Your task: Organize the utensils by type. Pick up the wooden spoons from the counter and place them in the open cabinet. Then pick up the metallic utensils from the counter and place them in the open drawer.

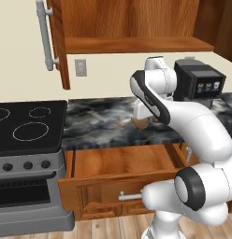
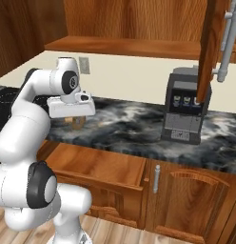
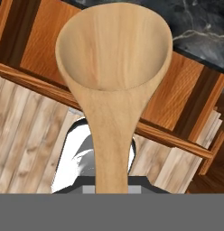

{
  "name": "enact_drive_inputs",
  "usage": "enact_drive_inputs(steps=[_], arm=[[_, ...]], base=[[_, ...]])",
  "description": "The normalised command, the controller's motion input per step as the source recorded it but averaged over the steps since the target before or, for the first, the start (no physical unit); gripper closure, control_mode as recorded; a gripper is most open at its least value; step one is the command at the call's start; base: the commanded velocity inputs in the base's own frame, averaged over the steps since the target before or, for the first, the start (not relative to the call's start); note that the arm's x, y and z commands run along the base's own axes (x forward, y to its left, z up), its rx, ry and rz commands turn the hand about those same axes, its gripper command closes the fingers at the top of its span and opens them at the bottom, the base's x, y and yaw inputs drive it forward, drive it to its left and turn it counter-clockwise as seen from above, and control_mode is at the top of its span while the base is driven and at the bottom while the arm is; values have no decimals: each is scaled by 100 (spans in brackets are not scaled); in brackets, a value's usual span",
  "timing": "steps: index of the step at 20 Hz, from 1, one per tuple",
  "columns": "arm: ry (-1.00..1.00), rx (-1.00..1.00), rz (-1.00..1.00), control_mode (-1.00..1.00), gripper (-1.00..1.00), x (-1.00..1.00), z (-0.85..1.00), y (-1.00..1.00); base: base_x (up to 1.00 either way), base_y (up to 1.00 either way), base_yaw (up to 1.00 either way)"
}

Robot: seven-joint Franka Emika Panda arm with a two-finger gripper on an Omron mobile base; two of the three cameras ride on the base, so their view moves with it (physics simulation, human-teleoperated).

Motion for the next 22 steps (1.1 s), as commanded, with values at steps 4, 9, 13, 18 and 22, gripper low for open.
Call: enact_drive_inputs(steps=[4, 9, 13, 18, 22], arm=[[0, 0, 0, 100, 100, 0, 0, 0], [0, 0, 0, 100, 100, 0, 0, 0], [0, 0, 0, 100, 100, 0, 0, 0], [0, 0, 0, 100, 100, 0, 0, 0], [0, 0, 0, 100, 100, 0, 0, 0]], base=[[31, 0, 0], [29, 0, 0], [25, 0, 0], [34, 0, 0], [32, 0, 0]])
